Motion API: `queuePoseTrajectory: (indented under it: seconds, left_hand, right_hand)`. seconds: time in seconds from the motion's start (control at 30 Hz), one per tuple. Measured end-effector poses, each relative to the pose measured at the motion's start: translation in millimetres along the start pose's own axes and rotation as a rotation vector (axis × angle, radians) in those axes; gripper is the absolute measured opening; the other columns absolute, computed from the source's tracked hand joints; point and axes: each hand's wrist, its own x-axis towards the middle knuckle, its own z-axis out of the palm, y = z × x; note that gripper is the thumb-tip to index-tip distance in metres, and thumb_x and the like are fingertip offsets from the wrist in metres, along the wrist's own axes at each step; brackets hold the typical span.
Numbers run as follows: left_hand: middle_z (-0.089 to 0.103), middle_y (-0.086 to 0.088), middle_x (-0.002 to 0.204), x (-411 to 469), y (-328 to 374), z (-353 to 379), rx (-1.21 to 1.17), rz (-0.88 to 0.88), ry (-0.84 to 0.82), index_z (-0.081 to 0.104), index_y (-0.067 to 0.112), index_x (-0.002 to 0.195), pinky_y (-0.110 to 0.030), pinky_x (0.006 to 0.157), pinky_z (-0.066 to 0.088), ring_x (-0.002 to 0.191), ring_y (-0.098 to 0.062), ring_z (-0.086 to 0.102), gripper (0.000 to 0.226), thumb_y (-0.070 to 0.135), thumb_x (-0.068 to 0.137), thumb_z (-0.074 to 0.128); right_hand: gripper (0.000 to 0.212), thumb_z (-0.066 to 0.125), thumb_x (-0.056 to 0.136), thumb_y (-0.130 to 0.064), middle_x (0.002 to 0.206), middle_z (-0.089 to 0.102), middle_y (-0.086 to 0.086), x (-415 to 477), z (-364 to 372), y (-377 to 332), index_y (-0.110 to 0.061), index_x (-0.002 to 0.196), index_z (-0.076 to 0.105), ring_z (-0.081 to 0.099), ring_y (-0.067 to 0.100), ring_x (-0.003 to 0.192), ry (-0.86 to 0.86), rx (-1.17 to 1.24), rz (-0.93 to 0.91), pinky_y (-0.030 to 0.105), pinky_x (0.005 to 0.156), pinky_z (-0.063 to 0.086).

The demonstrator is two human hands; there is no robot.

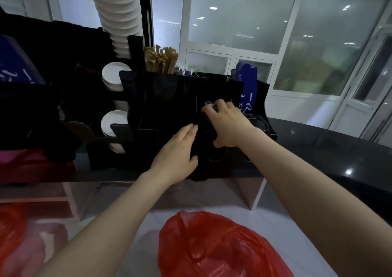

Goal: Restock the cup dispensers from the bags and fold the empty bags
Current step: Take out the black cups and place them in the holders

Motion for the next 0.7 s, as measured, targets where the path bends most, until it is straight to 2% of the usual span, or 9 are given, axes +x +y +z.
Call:
queuePoseTrajectory:
  seconds: [0.1, 0.2, 0.3, 0.43, 0.57, 0.7]
  left_hand:
    - [0.006, 0.003, 0.159, -1.1, -2.9, 2.1, 0.118, 0.042, 0.021, 0.006, 0.02, 0.152, -0.032, 0.115, 0.003, 0.145, -0.016, 0.011, 0.083, 0.018, 0.088, 0.059]
    - [0.007, 0.001, 0.159, -1.7, -3.6, 4.1, 0.196, 0.047, 0.04, 0.005, 0.018, 0.152, -0.032, 0.113, -0.003, 0.146, -0.017, 0.005, 0.085, 0.02, 0.087, 0.059]
    - [0.005, 0.001, 0.159, -2.4, -3.6, 4.2, 0.212, 0.043, 0.037, 0.004, 0.02, 0.152, -0.033, 0.114, -0.005, 0.146, -0.017, -0.001, 0.084, 0.02, 0.087, 0.058]
    - [0.0, 0.003, 0.16, -2.7, -2.5, 4.5, 0.219, 0.022, 0.024, 0.0, 0.021, 0.152, -0.034, 0.116, -0.005, 0.146, -0.015, -0.005, 0.083, 0.019, 0.088, 0.053]
    - [-0.002, 0.004, 0.16, -3.2, -2.8, 6.4, 0.198, 0.019, 0.02, -0.001, 0.021, 0.152, -0.033, 0.116, -0.005, 0.146, -0.015, -0.005, 0.083, 0.018, 0.089, 0.053]
    - [-0.003, 0.004, 0.16, -2.7, -3.4, 7.5, 0.177, 0.025, 0.021, -0.001, 0.021, 0.152, -0.033, 0.116, -0.004, 0.146, -0.015, -0.003, 0.084, 0.017, 0.088, 0.054]
  right_hand:
    - [0.101, 0.081, 0.062, -0.038, 0.132, 0.036, 0.016, 1.4, -4.0, -1.7, -0.02, 0.143, 0.024, 0.042, 0.034, 0.116, -0.075, -0.036, -0.044, 0.04, 0.09, 0.044]
    - [0.098, 0.082, 0.061, -0.04, 0.133, 0.037, 0.015, 6.5, -8.0, -6.2, -0.02, 0.139, 0.027, 0.044, 0.032, 0.115, -0.012, -0.237, -0.095, 0.039, 0.09, 0.043]
    - [0.103, 0.083, 0.06, -0.038, 0.133, 0.038, 0.015, 11.0, -9.1, -4.3, -0.019, 0.142, 0.023, 0.045, 0.033, 0.115, -0.025, -0.149, -0.063, 0.04, 0.089, 0.045]
    - [0.104, 0.081, 0.063, -0.039, 0.133, 0.038, 0.015, 6.4, 5.9, -3.8, -0.016, 0.142, 0.018, 0.043, 0.035, 0.119, -0.205, 0.151, 0.006, 0.042, 0.093, 0.047]
    - [0.094, 0.074, 0.063, -0.055, 0.123, 0.049, 0.012, 5.2, 19.8, -10.4, -0.013, 0.133, 0.028, 0.051, 0.03, 0.11, -0.201, 0.015, 0.006, 0.038, 0.09, 0.042]
    - [0.095, 0.072, 0.063, -0.061, 0.127, 0.05, 0.01, 10.8, 19.1, -9.2, -0.018, 0.137, 0.029, 0.047, 0.03, 0.117, -0.297, -0.043, -0.006, 0.041, 0.095, 0.037]
